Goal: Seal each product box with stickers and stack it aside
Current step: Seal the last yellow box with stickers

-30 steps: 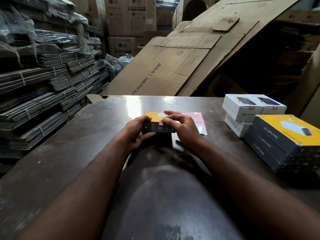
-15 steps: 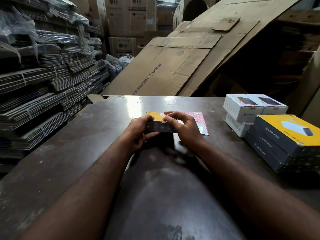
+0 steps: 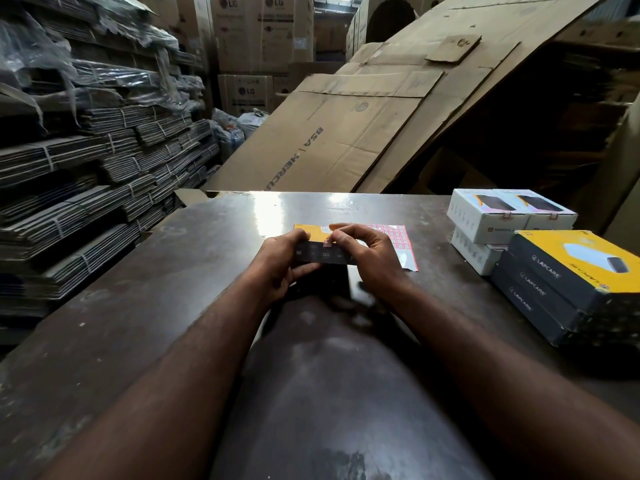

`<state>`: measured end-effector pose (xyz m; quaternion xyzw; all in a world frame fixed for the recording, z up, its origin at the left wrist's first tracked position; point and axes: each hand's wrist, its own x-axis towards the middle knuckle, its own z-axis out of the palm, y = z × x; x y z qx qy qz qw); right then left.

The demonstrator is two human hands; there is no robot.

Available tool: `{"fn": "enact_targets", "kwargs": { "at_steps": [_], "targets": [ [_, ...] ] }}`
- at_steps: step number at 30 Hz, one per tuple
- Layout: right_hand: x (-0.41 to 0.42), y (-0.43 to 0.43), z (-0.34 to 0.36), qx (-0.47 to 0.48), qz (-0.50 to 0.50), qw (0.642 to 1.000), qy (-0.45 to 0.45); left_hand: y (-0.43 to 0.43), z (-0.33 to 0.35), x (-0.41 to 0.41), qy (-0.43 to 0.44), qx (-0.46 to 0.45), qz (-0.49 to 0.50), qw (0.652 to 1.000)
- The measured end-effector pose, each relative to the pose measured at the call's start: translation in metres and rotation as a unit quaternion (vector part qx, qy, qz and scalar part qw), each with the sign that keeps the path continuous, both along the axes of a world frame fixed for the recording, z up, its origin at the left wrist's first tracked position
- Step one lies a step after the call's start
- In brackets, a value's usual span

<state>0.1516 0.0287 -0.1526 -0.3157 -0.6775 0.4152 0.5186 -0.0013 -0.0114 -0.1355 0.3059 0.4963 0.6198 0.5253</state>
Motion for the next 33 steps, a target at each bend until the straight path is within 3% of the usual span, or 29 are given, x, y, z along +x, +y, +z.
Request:
{"fn": "enact_targets", "kwargs": {
  "at_steps": [11, 33],
  "targets": [
    [-0.0004, -0.0035, 0.0055, -0.064, 0.022, 0.996, 0.065, 0.0017, -0.001, 0.0021, -0.026, 0.006, 0.009, 1.0],
    [-0.0002, 0.0026, -0.0012, -0.028, 0.01, 0.999, 0.021, 0.0045, -0.0037, 0.0014, -0.032, -0.001, 0.015, 0.999]
  ]
}}
